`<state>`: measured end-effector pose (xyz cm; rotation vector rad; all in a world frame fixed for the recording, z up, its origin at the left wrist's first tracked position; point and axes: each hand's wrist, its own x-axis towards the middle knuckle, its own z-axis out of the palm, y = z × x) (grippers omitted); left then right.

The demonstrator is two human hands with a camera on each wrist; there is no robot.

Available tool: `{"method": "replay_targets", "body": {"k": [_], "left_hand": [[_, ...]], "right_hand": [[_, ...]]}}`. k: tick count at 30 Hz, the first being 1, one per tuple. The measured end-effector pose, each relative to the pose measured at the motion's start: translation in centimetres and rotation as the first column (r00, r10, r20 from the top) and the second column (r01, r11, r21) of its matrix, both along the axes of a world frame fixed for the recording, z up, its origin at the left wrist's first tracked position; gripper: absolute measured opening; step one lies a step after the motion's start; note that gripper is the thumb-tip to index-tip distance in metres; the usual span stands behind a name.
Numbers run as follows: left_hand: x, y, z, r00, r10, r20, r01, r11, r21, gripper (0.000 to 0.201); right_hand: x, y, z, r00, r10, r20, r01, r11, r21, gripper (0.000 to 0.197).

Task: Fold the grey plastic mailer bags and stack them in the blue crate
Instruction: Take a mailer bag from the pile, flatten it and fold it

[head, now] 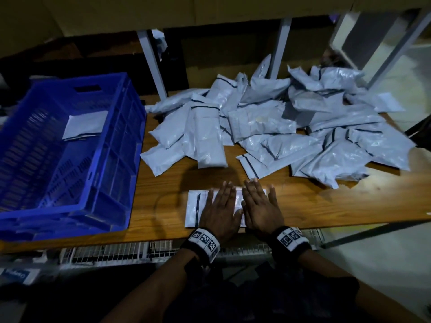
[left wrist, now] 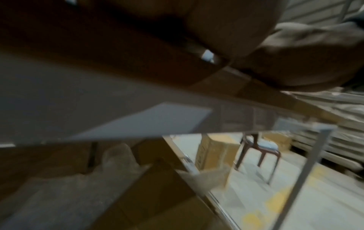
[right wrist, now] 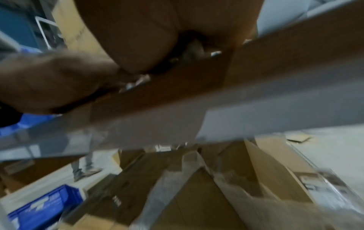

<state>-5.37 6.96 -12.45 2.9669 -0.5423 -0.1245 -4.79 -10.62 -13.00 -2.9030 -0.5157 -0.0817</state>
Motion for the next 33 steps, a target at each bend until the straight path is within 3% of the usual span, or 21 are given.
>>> {"method": "replay_targets", "body": {"k": [4, 8, 16, 20, 23, 26, 28, 30, 32, 33], "left_hand": [[0.0, 2.8, 0.9, 0.993, 0.114, 0.038, -0.114, 0.993, 0.010, 0.079], [-0.2, 4.1, -0.3, 0.987, 0.161, -0.022, -0.160, 0.986, 0.038, 0.083], [-0.3, 4.1, -1.3, 0.985, 0.173, -0.002, -0.173, 0.985, 0.005, 0.083], [-0.2, 4.1, -0.9, 0.984, 0.176, -0.038, -0.175, 0.984, 0.039, 0.088], [0.5, 4.5, -0.4, 0.978, 0.170, -0.124, -0.165, 0.985, 0.047, 0.097], [0.7, 5.1, 0.7, 0.972, 0.174, -0.159, -0.173, 0.985, 0.019, 0.090], [0.7, 5.5, 1.5, 0.970, 0.180, -0.161, -0.184, 0.983, -0.009, 0.080], [0.5, 5.6, 2.4, 0.967, 0.188, -0.170, -0.197, 0.980, -0.040, 0.076], [0.5, 5.6, 3.1, 0.959, 0.194, -0.204, -0.214, 0.974, -0.077, 0.077], [0.5, 5.6, 3.5, 0.955, 0.195, -0.223, -0.223, 0.968, -0.112, 0.080]], "right_hand": [[0.0, 0.4, 1.3, 1.000, 0.006, 0.002, -0.006, 0.999, 0.048, 0.070], [-0.3, 0.8, -0.5, 0.999, 0.024, -0.042, -0.024, 1.000, -0.008, 0.071], [-0.4, 1.3, -0.6, 0.999, -0.018, -0.051, 0.017, 1.000, -0.023, 0.066], [-0.2, 1.3, 0.0, 0.993, -0.008, -0.115, 0.001, 0.998, -0.060, 0.073], [-0.3, 0.8, 0.8, 0.990, 0.018, -0.142, -0.013, 0.999, 0.033, 0.075], [-0.9, -0.5, 2.8, 0.983, -0.179, -0.035, 0.182, 0.965, 0.187, 0.067], [-1.2, -1.3, 3.8, 0.928, -0.334, -0.165, 0.355, 0.927, 0.123, 0.070], [-1.0, -1.6, 3.6, 0.874, -0.354, -0.332, 0.392, 0.919, 0.053, 0.076], [-0.3, -1.8, 3.5, 0.862, -0.298, -0.411, 0.406, 0.890, 0.206, 0.075], [0.0, -1.8, 3.8, 0.855, -0.279, -0.437, 0.439, 0.839, 0.321, 0.071]]}}
